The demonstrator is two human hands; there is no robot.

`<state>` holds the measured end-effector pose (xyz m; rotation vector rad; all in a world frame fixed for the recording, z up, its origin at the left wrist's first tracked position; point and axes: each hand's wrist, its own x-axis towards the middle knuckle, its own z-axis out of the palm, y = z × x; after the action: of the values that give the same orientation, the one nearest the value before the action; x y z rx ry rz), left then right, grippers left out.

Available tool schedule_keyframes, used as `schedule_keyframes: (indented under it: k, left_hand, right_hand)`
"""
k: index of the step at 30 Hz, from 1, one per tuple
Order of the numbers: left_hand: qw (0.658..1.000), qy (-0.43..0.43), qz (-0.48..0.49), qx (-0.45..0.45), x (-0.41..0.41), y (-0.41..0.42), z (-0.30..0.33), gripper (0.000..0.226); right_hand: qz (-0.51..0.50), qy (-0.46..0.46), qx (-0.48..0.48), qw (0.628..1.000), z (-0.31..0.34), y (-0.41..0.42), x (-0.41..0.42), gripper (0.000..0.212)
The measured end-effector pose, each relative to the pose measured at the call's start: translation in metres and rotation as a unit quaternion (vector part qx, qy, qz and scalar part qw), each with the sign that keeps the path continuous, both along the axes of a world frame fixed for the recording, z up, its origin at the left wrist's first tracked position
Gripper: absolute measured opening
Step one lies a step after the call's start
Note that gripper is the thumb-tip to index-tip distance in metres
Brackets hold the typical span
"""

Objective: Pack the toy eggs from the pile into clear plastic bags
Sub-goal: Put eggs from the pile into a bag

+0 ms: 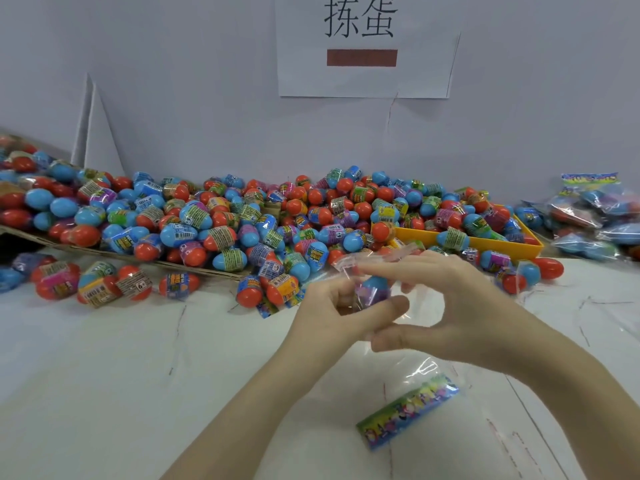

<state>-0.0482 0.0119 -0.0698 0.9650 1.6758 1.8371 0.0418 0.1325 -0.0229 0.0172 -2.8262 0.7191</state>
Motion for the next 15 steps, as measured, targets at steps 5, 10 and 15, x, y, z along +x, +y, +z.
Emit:
schedule_keyframes:
  k: [5, 10, 15]
  left_hand:
    - [0.997, -0.055, -0.038, -0.042, -0.004, -0.001, 0.001, 0.015]
    - [0.993, -0.086, -0.081, -0.023, -0.006, -0.003, 0.000, 0.028]
    - [0.975, -0.178, -0.133, 0.018, -0.010, -0.003, 0.001, 0.030]
  right_hand:
    - [-0.025, -0.010, 0.075, 0.997, -0.007, -0.003, -0.007, 0.053]
    - [0.011, 0.006, 0.033, 0.999, -0.011, -0.005, -0.006, 0.044]
    - [0.005, 0.031, -0.031, 0.999, -0.012, -0.005, -0.006, 0.042]
